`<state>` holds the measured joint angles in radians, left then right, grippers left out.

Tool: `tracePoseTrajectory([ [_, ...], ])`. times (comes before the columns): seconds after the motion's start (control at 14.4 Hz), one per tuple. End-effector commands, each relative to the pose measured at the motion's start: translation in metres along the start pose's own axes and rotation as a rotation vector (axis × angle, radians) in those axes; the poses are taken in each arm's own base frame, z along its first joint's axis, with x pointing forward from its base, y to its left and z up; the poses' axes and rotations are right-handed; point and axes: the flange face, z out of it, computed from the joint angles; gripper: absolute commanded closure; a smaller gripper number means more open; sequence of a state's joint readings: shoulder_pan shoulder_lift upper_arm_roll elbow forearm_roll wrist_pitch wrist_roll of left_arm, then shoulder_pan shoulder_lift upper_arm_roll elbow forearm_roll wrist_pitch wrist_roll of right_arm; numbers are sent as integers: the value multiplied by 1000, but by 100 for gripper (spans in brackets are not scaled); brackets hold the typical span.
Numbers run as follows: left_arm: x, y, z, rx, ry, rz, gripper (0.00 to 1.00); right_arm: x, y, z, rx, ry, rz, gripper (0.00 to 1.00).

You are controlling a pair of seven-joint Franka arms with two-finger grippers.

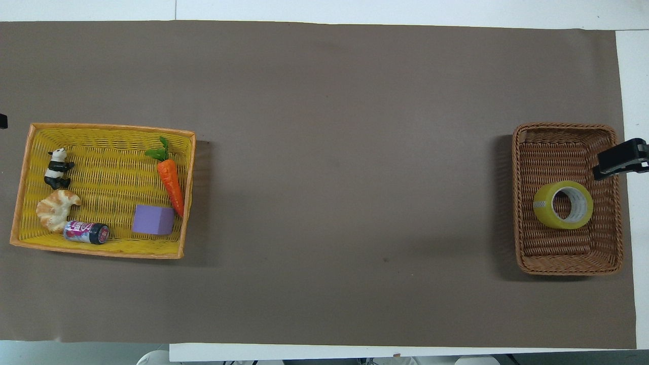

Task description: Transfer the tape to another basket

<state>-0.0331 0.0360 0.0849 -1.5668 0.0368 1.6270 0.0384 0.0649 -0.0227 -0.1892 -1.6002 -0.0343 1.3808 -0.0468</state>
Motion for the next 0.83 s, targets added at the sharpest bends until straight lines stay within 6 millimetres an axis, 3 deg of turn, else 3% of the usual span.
tracePoseTrajectory([
  [0.0, -4, -1, -1, -3, -10, 10, 0, 5, 14, -8, 2, 12, 40, 0],
  [0.42, -4, -1, -1, -3, -10, 10, 0, -1, 32, -4, 15, 10, 68, 0],
  [0.76, -4, -1, 0, -3, -12, 10, 0, 2, 33, -8, 2, 43, 74, 0],
])
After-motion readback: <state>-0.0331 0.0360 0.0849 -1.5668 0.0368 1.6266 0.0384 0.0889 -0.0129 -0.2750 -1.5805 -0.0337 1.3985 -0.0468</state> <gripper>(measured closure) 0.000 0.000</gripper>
